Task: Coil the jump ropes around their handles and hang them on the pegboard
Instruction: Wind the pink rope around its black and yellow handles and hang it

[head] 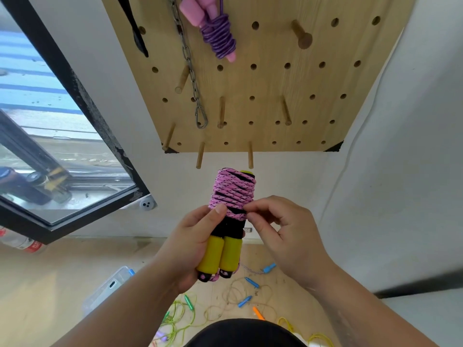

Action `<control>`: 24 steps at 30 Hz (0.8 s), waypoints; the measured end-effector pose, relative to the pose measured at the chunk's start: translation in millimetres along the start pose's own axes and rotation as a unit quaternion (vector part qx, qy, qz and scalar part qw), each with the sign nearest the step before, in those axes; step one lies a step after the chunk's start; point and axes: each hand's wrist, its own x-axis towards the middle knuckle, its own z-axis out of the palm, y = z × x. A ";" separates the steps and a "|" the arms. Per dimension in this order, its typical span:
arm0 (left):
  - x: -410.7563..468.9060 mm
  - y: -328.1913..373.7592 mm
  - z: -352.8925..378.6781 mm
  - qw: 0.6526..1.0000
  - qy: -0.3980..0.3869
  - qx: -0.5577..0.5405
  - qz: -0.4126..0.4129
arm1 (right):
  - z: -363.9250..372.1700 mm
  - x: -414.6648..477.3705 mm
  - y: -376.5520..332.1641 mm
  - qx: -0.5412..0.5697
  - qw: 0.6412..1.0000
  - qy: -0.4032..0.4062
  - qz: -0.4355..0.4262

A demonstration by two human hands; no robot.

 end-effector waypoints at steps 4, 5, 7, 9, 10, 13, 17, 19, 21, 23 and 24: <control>-0.7 -2.0 -0.5 1.000 0.001 -0.006 -0.005 | -1.2 -2.3 -5.3 0.084 0.994 -0.044 0.049; -0.8 -2.4 0.0 1.000 -0.006 -0.004 -0.005 | -0.3 -3.0 -7.5 0.094 0.993 -0.052 0.046; -1.1 -4.4 2.3 0.999 -0.033 0.012 -0.004 | 2.5 -3.2 -10.2 0.111 0.992 -0.041 0.038; -2.1 -6.9 5.4 0.999 -0.045 0.007 -0.002 | 5.4 -3.0 -10.3 0.112 0.993 0.003 0.029; -2.4 -7.6 6.7 0.999 -0.045 -0.005 -0.004 | 6.9 -3.0 -9.5 0.098 0.995 0.024 0.021; -2.9 -7.6 9.3 0.998 -0.048 -0.036 -0.013 | 10.4 -3.7 -5.8 0.013 0.997 0.071 -0.025; -1.0 -7.8 9.5 0.999 -0.020 -0.043 -0.023 | 9.8 -1.7 1.6 -0.119 0.986 0.072 -0.089; 0.3 -8.9 9.7 0.999 -0.003 -0.036 -0.027 | 10.5 -0.3 6.0 -0.151 0.981 0.044 -0.110; 1.4 -9.9 10.3 0.999 0.011 -0.030 -0.019 | 12.2 0.2 8.3 -0.154 0.981 0.022 -0.112; 1.1 -11.2 11.7 1.000 0.012 -0.021 -0.007 | 14.0 1.0 8.1 -0.138 0.986 0.021 -0.095; 0.5 -12.4 12.5 1.000 0.011 -0.016 -0.004 | 14.2 1.7 7.5 -0.118 0.990 0.027 -0.078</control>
